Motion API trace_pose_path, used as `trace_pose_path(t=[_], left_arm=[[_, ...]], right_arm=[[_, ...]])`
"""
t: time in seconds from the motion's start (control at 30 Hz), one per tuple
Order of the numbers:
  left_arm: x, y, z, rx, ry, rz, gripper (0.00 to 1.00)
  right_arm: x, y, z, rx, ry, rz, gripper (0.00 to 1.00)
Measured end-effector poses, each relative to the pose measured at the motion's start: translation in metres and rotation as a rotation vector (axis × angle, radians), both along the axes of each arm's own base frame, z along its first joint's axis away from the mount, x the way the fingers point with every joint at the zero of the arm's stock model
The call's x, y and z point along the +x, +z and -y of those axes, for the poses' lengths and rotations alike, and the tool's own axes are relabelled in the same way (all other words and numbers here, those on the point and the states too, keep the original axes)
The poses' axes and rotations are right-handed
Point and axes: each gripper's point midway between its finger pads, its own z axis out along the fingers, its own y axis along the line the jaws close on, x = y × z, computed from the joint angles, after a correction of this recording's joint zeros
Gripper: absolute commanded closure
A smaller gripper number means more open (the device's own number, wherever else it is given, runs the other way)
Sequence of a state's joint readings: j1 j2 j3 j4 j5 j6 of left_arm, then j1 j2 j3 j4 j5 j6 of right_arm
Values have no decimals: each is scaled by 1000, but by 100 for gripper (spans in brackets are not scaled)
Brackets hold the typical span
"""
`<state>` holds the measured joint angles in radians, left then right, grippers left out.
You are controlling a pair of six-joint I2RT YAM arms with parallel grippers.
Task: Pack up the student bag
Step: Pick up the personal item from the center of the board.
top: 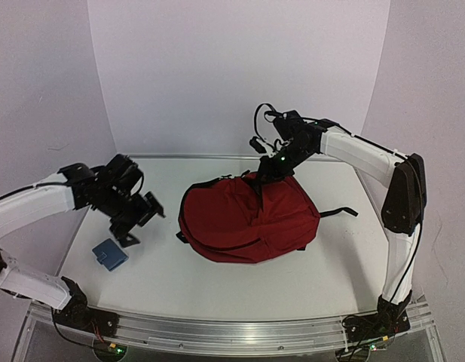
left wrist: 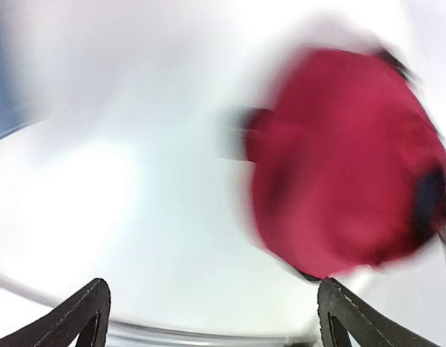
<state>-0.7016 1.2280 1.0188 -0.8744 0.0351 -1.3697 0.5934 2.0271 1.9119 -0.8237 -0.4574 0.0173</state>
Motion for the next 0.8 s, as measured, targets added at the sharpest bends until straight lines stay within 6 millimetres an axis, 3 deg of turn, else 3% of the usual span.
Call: trace_pose_path(t=[0.1, 0.2, 0.3, 0.43, 0.8], left_arm=[[-44, -26, -59, 104, 198, -98, 0], [-76, -34, -102, 149, 376, -130, 0], [-92, -37, -126, 153, 503, -130, 0], [-102, -51, -144, 188, 600, -138, 0], [-82, -85, -148, 255, 665, -91, 0]], right_arm=[[0, 0, 0, 2, 3, -1, 100], [-1, 0, -1, 4, 5, -3, 100], [-1, -1, -1, 5, 6, -5, 100], [-1, -1, -2, 6, 7, -6, 100], [0, -3, -1, 7, 6, -11, 100]])
